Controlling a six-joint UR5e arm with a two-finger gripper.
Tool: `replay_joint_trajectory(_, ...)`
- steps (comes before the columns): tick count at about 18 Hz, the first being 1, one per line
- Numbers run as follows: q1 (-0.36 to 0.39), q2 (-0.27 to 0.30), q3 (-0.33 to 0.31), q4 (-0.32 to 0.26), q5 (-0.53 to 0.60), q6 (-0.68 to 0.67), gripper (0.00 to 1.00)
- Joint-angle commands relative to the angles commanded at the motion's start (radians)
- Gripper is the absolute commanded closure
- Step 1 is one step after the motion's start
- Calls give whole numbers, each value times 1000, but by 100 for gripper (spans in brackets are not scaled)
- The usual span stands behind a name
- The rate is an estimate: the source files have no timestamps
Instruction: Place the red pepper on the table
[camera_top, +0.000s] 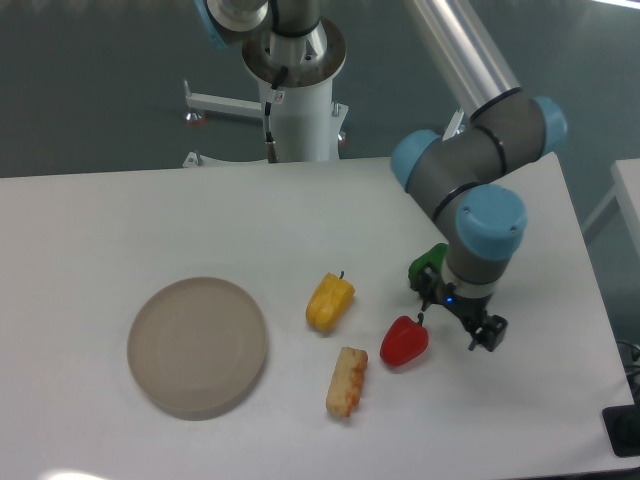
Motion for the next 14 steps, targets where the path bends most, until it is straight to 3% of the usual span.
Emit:
replay_joint_trajectory(10,77,-40,87,9,0,135,0)
replay_joint_trajectory(14,84,-41,94,9,2,141,0)
